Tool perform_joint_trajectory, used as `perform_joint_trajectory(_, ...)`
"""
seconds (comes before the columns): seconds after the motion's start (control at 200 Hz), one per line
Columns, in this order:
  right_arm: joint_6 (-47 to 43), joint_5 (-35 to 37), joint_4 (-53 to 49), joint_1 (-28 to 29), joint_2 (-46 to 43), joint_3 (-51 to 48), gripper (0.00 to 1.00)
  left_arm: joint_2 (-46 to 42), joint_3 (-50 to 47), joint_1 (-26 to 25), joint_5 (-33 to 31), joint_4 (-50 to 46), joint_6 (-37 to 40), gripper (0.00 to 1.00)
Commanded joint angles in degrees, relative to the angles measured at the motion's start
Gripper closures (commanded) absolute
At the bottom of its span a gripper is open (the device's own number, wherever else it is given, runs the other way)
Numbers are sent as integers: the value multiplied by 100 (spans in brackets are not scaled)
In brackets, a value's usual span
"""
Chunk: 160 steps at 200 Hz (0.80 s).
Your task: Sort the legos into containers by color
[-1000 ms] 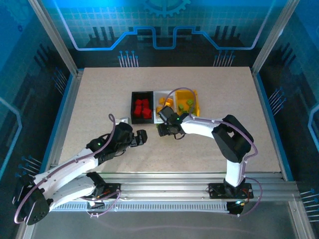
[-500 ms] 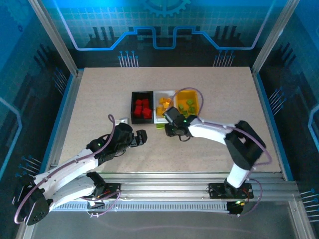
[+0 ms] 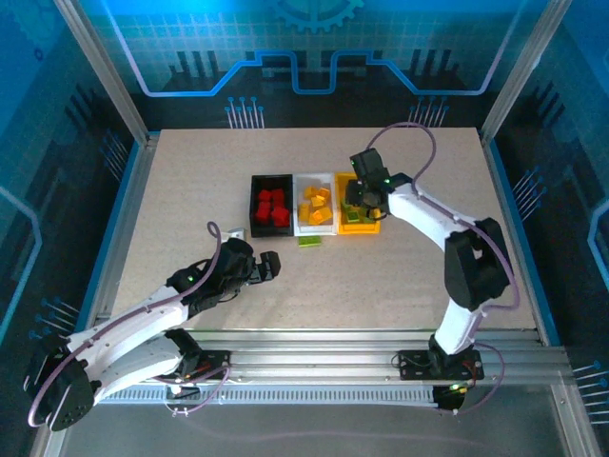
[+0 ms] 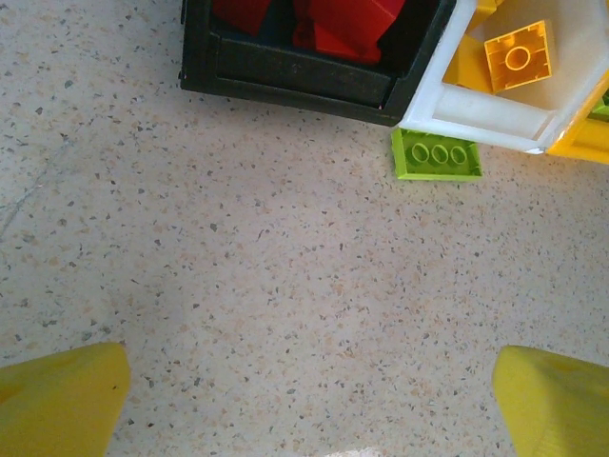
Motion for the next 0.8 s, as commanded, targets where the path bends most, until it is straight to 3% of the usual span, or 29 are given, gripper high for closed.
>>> perform_joint_trajectory(0.0, -92, -27, -401, -58, 207, 482, 38, -119, 20, 51, 56, -74, -32, 1)
perform_joint_trajectory(0.115, -208, -69, -268, 65, -32, 443, 26, -64, 54, 51, 77, -73, 20, 1)
perform_joint_trajectory(0.39, -259, 86, 173, 1056, -992, -723, 18, -144, 218, 61, -93, -182, 151, 1)
perform_joint_trajectory(0.445, -156, 119, 302, 1302, -1077, -976, 0, -177, 267, 73, -107, -206, 187, 1)
perform_joint_trajectory(0.795, 486, 913, 1217, 2602, -326, -1646, 0, -404, 278, 130, -142, -310, 301, 1)
